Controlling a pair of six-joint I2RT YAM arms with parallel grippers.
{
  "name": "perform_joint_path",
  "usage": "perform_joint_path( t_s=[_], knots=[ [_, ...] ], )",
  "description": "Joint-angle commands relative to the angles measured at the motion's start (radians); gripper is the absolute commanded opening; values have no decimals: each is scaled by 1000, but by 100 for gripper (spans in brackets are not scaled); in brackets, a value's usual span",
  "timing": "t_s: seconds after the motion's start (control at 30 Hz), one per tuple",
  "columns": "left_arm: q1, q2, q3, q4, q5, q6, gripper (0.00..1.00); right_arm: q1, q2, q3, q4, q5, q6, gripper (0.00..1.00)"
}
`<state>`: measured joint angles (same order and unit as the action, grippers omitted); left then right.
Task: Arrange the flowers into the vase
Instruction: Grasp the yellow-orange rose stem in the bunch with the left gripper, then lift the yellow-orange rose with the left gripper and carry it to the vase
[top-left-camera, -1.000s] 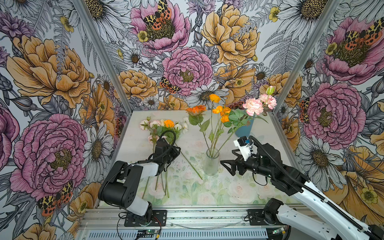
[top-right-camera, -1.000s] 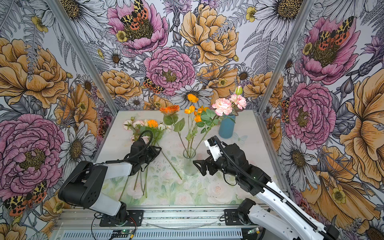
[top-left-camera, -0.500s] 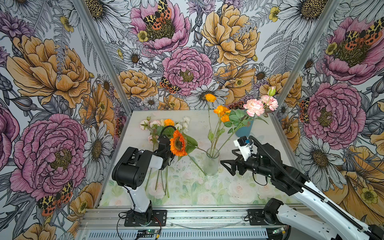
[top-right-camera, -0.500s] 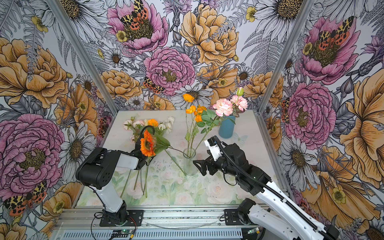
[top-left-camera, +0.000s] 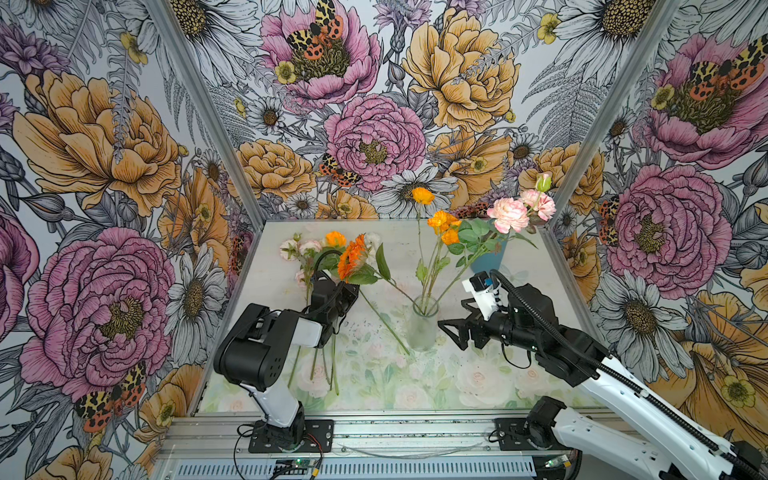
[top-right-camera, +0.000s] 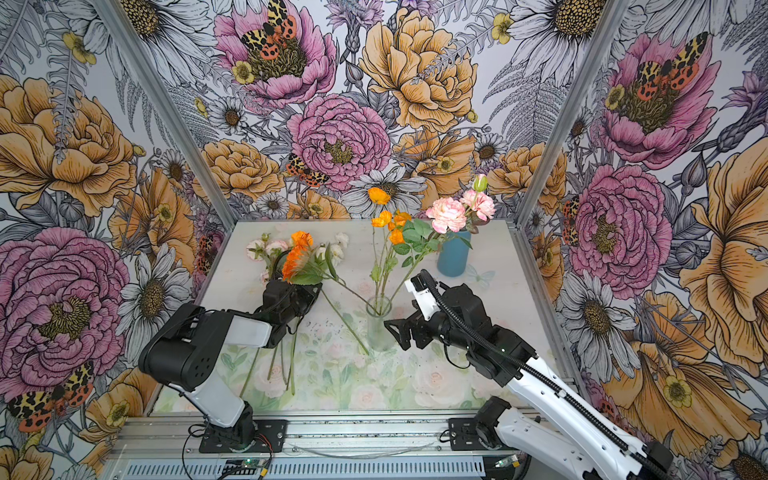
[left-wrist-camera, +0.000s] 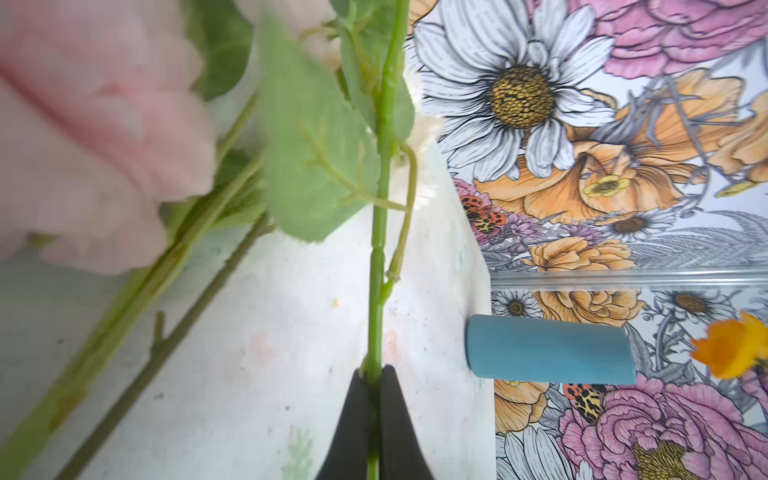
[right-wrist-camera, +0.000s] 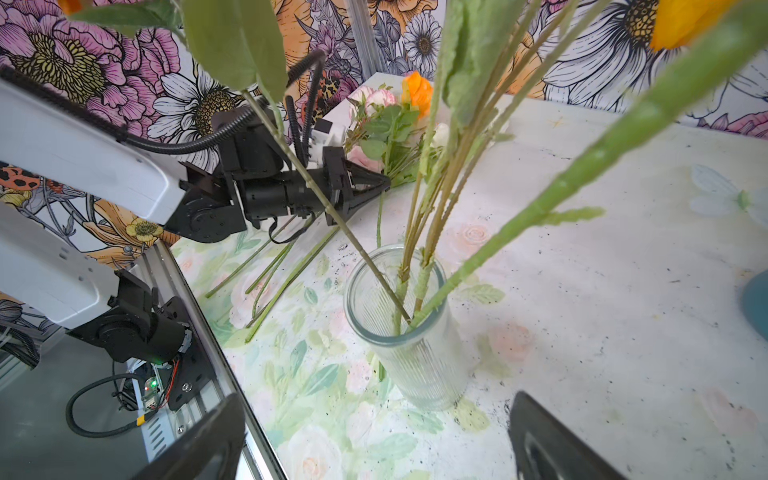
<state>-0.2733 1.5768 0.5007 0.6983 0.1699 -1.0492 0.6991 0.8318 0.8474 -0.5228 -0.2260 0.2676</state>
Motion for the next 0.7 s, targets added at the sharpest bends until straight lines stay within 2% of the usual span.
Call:
perform_joint_path(
  t_s=[0.0, 0.13, 0.33, 0.53, 0.67],
  knots=[
    [-20, -226, -13, -162, -56, 135, 0, -4, 20, 62, 10, -1, -23, 100],
    [-55, -550, 8, -518, -238, 288, 0, -6, 44, 100, 17, 27, -16, 100],
    [-62, -882, 53, -870, -450, 377, 0, -7, 31, 123, 30, 43, 26, 100],
    [-124, -1062, 175, -1068, -650, 529, 0, -8, -20, 99, 28, 59, 66, 99],
    [-156, -1108, 248, -1088, -680, 624, 0, -10, -40, 95, 28, 57, 82, 99]
  ],
)
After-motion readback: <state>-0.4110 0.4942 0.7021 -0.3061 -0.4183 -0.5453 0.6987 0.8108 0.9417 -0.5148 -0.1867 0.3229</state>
